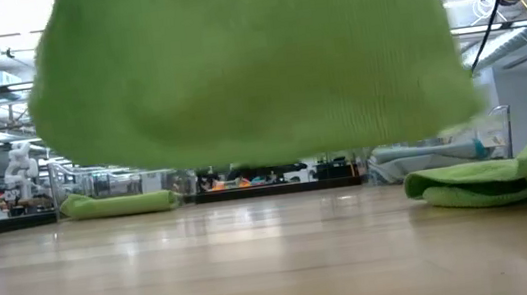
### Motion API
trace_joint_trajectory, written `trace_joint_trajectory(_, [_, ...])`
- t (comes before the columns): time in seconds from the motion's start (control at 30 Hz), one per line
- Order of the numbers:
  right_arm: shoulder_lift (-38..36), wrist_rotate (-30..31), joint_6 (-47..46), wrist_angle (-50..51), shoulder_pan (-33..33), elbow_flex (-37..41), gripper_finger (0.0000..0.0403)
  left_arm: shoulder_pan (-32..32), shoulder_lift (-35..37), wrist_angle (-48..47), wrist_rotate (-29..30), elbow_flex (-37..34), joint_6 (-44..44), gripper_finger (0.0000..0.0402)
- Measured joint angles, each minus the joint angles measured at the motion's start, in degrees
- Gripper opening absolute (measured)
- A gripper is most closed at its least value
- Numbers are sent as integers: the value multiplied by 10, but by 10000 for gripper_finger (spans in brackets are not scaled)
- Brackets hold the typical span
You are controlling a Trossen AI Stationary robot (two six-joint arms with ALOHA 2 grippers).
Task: Fold microfiber towels
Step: Fold the left green microfiber cloth
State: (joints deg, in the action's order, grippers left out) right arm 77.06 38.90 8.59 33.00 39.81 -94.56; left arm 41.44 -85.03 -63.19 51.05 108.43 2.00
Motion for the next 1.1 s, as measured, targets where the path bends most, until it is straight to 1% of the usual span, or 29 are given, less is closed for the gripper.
trace_joint_trajectory(0.1, [-18,0,-14,36,-28,6,2,-20,0,-52,40,12,27,3])
trace_joint_trajectory(0.17, [-33,0,-37,74,-53,20,2,-45,0,-96,48,12,66,3])
trace_joint_trajectory(0.27, [-56,-1,-64,95,-96,65,2,-93,0,-178,36,2,156,3])
trace_joint_trajectory(0.37, [-80,-2,-70,83,-135,131,2,-142,0,-204,5,-42,207,4])
trace_joint_trajectory(0.5, [-116,-4,-69,57,-196,225,2,-190,-2,-188,-25,-114,226,3])
trace_joint_trajectory(0.57, [-133,-20,-59,28,-227,276,2,-212,-1,-166,-40,-152,230,6])
trace_joint_trajectory(0.7, [-167,-92,-33,-57,-286,372,2,-252,-2,-94,-74,-228,199,4])
trace_joint_trajectory(0.87, [-195,-187,-31,-148,-352,465,2,-289,-2,-59,-78,-274,193,7])
trace_joint_trajectory(1.0, [-203,-259,-70,-210,-372,517,2,-304,-1,-7,-102,-313,182,4])
trace_joint_trajectory(1.1, [-202,-290,-102,-241,-368,544,2,-306,-1,36,-125,-349,162,5])
